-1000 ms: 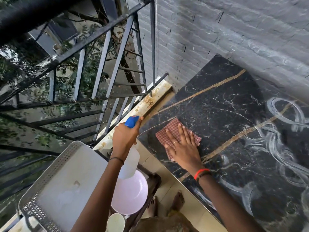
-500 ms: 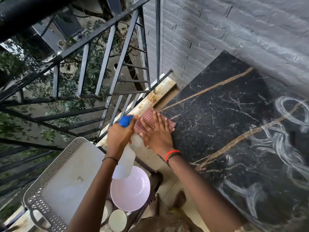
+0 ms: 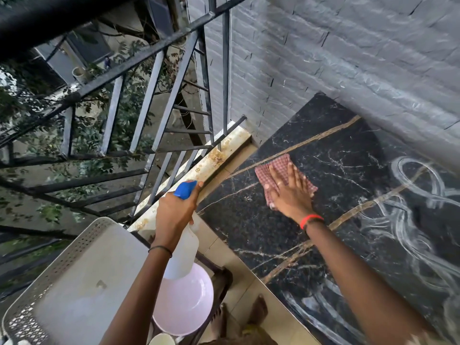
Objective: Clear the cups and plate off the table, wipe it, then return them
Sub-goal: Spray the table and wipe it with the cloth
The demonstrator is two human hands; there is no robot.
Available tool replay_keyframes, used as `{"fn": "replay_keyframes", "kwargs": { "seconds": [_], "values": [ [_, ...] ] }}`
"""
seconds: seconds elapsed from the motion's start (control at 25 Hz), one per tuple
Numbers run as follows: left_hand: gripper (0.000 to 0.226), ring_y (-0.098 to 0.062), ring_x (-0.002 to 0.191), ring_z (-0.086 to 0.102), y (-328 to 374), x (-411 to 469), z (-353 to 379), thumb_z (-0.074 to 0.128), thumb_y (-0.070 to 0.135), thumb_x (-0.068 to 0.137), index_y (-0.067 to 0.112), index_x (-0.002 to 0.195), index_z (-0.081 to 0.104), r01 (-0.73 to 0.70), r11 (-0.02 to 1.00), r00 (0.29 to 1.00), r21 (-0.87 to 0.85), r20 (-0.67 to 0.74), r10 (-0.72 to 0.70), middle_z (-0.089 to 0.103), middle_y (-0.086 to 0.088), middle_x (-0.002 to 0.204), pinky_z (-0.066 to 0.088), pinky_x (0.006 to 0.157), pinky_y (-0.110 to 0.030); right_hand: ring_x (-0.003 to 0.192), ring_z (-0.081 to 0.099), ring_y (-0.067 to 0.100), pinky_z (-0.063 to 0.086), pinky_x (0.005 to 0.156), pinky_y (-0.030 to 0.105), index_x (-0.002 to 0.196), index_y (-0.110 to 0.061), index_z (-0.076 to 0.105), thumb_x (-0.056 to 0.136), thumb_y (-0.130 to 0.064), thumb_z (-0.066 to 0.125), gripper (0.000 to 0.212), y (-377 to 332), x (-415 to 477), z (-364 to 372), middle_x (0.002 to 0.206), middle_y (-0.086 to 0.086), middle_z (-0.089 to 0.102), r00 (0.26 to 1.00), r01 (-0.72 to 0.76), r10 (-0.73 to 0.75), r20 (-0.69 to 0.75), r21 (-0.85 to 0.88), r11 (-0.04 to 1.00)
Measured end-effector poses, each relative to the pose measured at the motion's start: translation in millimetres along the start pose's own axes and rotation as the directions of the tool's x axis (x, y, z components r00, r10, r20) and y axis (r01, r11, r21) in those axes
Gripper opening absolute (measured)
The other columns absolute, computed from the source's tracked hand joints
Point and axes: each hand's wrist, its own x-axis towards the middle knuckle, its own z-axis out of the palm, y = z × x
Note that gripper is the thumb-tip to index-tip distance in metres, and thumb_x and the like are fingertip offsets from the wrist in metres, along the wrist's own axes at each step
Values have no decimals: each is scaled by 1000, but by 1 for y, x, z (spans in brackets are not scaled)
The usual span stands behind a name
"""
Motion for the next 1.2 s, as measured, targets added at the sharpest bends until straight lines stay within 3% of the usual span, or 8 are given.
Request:
{"fn": "replay_keyframes", "kwargs": {
  "seconds": [0.2,0.36,0.48,0.72,0.88,1.08,1.2],
  "values": [
    [51,-17,49,58,4,-2,1,50,57,91,9,93,67,-46,999,999,-9,16,47,69,-18,65,49,57,-24,144,-16,37,-5,117,55,147,-44,-11,95,-63,11,60,-60,55,-10,156,17,-24,999,49,-49,17,7,999],
    [54,-16,47,57,6,-1,-3,51,58,89,7,92,67,-36,999,999,-2,23,36,70,-19,69,48,57,-24,144,-19,34,-11,116,53,148,-43,-7,92,-63,-1,59,-101,-1,23,153,17,-24,971,237,-237,-5,-11,971],
    [60,-8,38,54,10,-3,-2,51,63,87,6,82,68,-12,1000,1000,6,17,12,65,-10,55,42,49,-19,144,-23,29,-16,115,50,148,-43,-11,92,-63,-1,60,-96,-63,50,156,15,-23,955,293,-293,-33,-18,956],
    [58,-11,41,52,12,-20,2,52,63,87,8,84,68,-36,999,998,21,53,35,58,-2,50,36,49,-18,142,-28,26,-21,112,45,145,-44,-18,94,-63,-1,57,-19,-117,54,152,9,-35,986,165,-166,-4,-64,984],
    [59,-9,41,52,9,-36,4,55,63,85,6,76,64,-37,999,995,-3,92,37,57,-1,50,36,48,-21,145,-20,29,-7,119,50,147,-42,-11,99,-53,16,56,-37,-85,31,157,14,-23,1000,-3,3,-8,28,1000],
    [55,-9,44,55,7,-55,9,56,66,83,12,72,61,-68,998,990,0,127,68,59,-3,50,38,48,-23,145,-20,30,-13,117,47,150,-43,0,100,-52,22,55,-87,-131,54,155,13,-23,989,148,-149,11,47,988],
    [65,-10,39,54,10,-62,14,56,68,81,4,78,64,-75,997,983,-5,169,75,60,-5,47,40,49,-23,147,-3,34,-4,119,52,150,-40,16,99,-48,26,52,-79,-188,77,159,16,-1,983,166,-166,-83,-1,986]
  ]
}}
